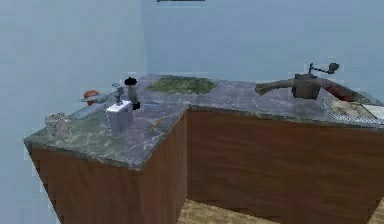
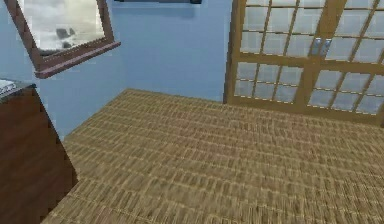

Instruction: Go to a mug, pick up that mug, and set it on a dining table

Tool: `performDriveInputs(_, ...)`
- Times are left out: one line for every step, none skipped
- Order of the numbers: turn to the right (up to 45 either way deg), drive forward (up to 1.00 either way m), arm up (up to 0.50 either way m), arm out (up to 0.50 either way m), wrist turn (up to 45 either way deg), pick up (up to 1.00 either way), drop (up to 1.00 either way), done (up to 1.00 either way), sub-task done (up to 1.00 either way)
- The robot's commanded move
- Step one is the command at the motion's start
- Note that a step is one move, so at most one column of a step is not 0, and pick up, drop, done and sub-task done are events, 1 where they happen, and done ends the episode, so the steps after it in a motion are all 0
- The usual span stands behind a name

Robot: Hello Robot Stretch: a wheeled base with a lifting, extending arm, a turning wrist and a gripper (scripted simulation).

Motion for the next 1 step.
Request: performDriveInputs(0.0,0.15,0.00,0.00,0.0,0.00,0.00,0.00,0.00)
